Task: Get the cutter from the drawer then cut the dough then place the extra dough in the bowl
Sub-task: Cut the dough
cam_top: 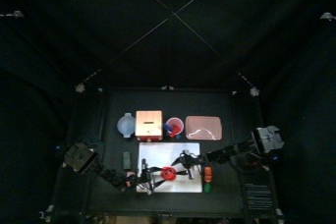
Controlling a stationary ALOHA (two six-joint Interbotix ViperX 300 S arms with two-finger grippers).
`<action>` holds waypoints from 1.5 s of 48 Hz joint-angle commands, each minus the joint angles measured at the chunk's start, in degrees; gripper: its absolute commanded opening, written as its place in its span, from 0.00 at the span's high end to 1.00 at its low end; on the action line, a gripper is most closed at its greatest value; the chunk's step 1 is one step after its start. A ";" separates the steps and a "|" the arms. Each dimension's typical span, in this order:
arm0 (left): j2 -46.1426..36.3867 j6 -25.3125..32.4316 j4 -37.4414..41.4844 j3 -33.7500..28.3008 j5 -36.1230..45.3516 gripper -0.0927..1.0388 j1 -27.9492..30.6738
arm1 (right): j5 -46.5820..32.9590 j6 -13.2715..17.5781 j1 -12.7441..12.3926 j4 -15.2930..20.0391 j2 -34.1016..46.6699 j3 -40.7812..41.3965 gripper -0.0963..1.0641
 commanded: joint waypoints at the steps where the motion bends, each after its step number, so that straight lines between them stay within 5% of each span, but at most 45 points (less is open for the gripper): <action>1: -0.79 0.00 -0.09 -0.97 -0.53 0.14 0.00 | -0.44 0.09 -0.09 0.00 -0.88 -1.05 0.20; 72: 0.70 -0.09 -1.49 -1.49 0.09 0.25 0.00 | -0.09 0.00 0.79 0.00 2.20 -2.55 0.22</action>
